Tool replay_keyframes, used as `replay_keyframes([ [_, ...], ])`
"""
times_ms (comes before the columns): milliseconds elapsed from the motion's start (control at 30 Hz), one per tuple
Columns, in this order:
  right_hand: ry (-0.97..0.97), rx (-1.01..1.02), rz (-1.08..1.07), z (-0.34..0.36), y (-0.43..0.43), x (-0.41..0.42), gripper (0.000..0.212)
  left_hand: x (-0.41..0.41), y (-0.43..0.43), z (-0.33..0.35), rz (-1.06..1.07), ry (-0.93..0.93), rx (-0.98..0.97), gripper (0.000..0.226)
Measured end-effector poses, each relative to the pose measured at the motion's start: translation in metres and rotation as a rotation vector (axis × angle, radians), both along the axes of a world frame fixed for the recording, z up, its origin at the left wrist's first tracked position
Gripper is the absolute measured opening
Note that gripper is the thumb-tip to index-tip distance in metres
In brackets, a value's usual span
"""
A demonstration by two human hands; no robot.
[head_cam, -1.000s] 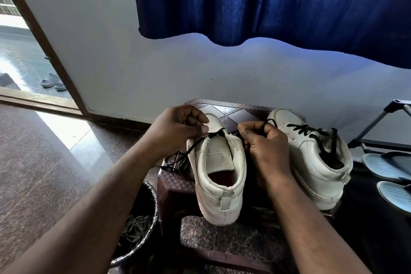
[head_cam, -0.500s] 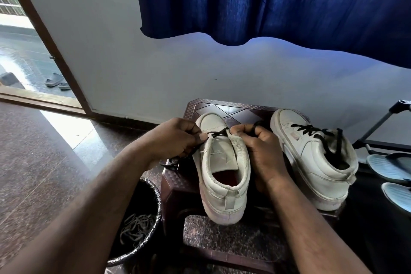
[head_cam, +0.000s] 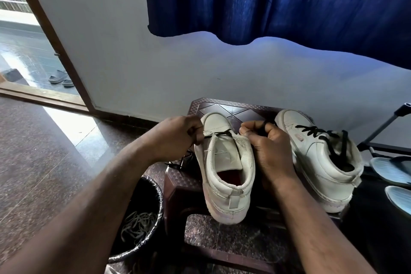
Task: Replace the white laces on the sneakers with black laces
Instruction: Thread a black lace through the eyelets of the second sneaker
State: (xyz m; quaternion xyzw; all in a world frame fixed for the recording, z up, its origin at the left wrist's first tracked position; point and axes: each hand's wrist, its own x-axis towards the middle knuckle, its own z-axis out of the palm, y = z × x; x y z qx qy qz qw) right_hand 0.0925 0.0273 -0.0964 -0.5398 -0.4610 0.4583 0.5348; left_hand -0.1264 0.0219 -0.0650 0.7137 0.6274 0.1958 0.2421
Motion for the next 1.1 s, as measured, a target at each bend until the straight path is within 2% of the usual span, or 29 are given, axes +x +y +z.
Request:
replay_keyframes([
  [133,-0.021,0.001,-0.015,-0.002,0.001,0.002,0.015,-0.005,0.001,-0.001,-0.004,0.072,-0.032,0.029],
  [200,-0.004,-0.007,-0.013,-0.003,0.003,0.003,0.013,-0.003,0.001,0.0,0.016,-0.011,-0.041,0.025],
  [300,0.14,-0.073,0.035,-0.004,0.002,0.004,0.009,-0.002,0.0,-0.001,0.029,-0.22,-0.066,0.015],
  [433,0.215,-0.093,0.063,-0.004,0.0,0.002,0.006,0.0,-0.001,-0.001,0.013,-0.363,-0.096,0.029],
  [667,0.177,-0.103,0.037,-0.001,-0.001,0.001,0.008,0.003,0.003,-0.005,0.054,-0.342,-0.137,0.033],
  [833,0.259,-0.051,0.004,0.003,0.003,0.006,0.013,0.005,0.003,-0.005,0.081,-0.341,-0.152,0.029],
  [967,0.368,-0.042,0.001,0.009,0.004,0.006,0.01,0.005,0.003,-0.006,0.091,-0.511,-0.106,0.026],
  [1100,0.432,0.01,0.004,0.018,0.003,0.01,0.007,0.013,0.007,-0.003,0.117,-0.629,0.025,0.031],
])
